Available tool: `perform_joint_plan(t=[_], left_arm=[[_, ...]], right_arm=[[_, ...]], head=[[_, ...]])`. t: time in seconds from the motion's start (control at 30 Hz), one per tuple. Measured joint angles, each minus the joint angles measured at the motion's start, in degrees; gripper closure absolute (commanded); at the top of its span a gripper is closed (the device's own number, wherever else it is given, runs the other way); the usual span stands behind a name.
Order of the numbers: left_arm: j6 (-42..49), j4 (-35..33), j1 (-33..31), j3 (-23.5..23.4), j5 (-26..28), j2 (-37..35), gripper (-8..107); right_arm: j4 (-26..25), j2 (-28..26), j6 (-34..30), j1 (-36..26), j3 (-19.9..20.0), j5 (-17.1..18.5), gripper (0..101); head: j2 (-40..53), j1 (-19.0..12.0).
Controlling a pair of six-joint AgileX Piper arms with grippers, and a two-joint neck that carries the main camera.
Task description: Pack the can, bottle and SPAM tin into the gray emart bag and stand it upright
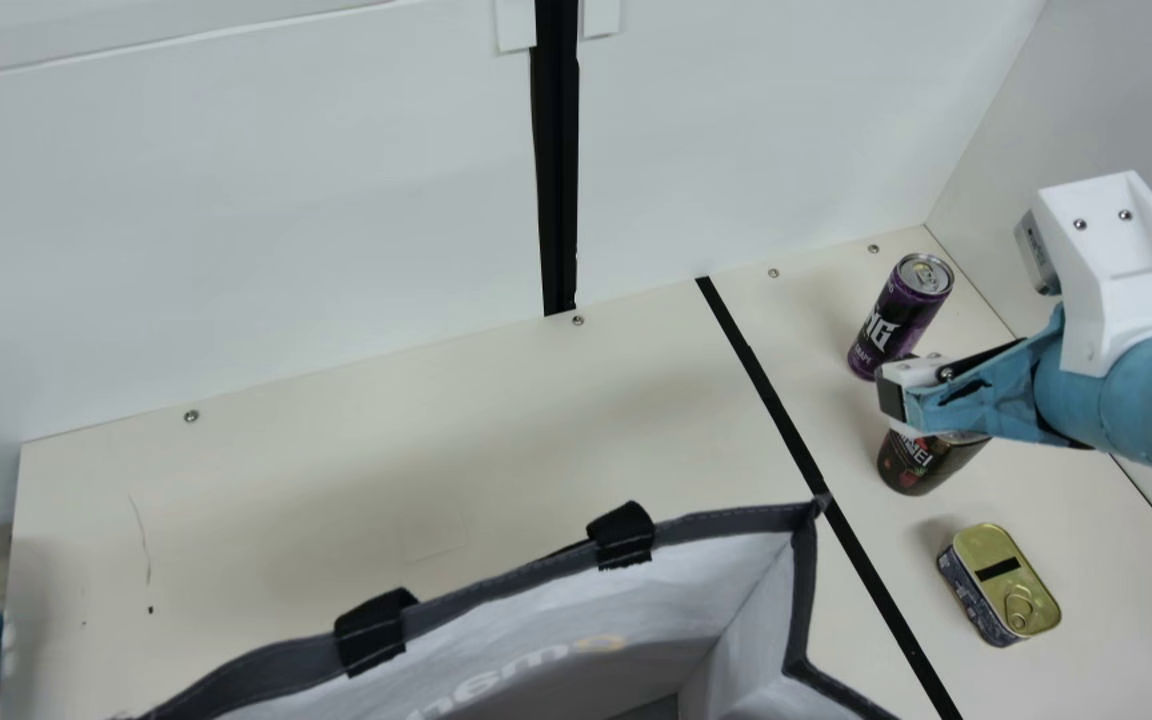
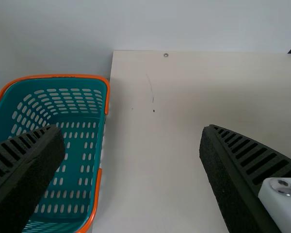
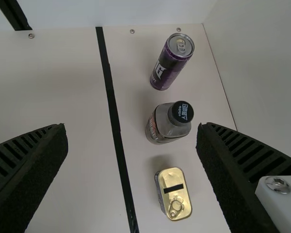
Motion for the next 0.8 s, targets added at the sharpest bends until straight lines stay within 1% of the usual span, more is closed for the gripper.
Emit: perform_joint_plan(t=[0.4, 0.57, 0.8], left_arm=[[0.0, 0.1, -0.2, -0.6, -0.3, 0.1, 9], [0.0, 0.8, -0.6, -2.5, -0.4, 0.9, 9], [-0.6, 1.8, -1.9, -6.4, -0.9, 3.2, 9]], right_arm=[[0.0, 0.0, 0.0, 0.0, 0.0, 0.0, 6], [0.0, 0.0, 0.0, 0.0, 0.0, 0.0, 6], [0.0, 0.0, 0.0, 0.0, 0.0, 0.0, 6]], head=[[-0.1, 0.0], [0.0, 0.0], [0.0, 0.0]])
